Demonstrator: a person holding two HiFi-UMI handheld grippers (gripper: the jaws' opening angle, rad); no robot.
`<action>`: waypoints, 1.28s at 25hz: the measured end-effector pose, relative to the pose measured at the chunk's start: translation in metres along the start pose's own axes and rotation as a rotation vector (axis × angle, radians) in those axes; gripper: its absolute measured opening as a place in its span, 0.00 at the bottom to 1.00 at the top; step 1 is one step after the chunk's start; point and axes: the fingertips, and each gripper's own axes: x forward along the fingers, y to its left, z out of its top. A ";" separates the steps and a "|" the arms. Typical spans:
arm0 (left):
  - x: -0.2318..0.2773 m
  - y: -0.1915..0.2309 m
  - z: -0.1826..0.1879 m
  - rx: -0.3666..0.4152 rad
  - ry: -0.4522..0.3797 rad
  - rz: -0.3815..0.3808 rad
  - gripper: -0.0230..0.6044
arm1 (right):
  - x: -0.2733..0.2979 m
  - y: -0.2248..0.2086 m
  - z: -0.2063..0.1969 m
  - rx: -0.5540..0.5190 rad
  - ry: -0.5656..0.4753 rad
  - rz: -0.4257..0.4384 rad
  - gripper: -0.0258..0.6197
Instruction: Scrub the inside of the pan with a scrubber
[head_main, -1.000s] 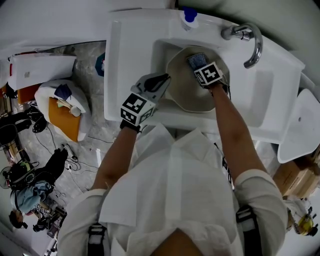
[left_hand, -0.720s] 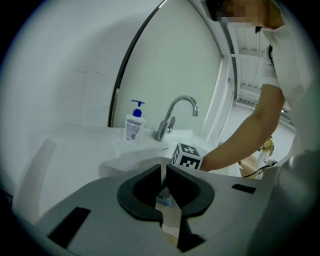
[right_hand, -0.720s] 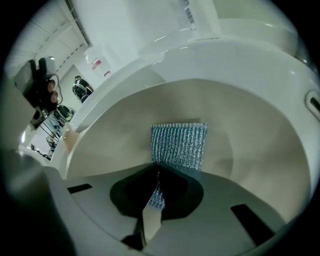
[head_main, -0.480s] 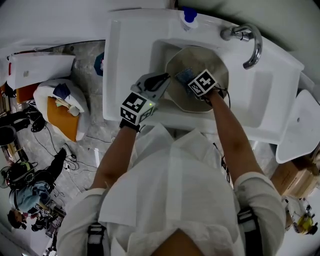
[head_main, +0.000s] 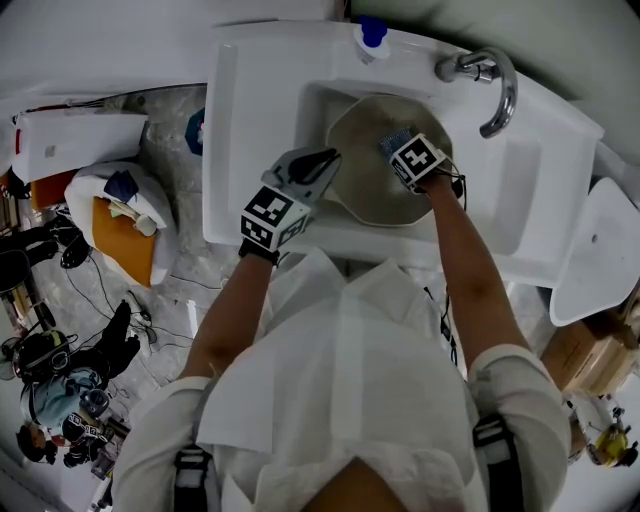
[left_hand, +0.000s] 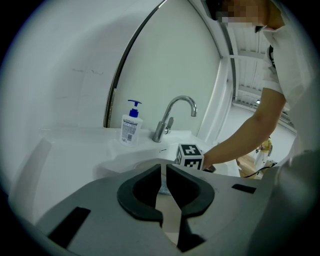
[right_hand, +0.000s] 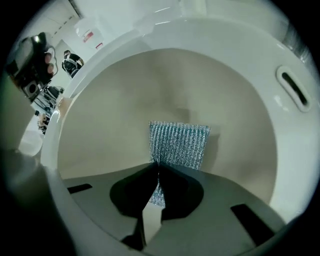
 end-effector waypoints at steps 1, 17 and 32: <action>0.000 -0.001 0.000 0.000 -0.001 -0.001 0.11 | -0.001 -0.004 0.007 0.006 -0.030 -0.022 0.06; -0.006 -0.003 0.006 0.001 -0.022 0.013 0.11 | -0.015 0.007 0.025 0.107 -0.274 -0.032 0.18; -0.028 0.002 0.050 0.031 -0.126 0.073 0.11 | -0.172 0.006 0.005 0.271 -0.778 -0.195 0.11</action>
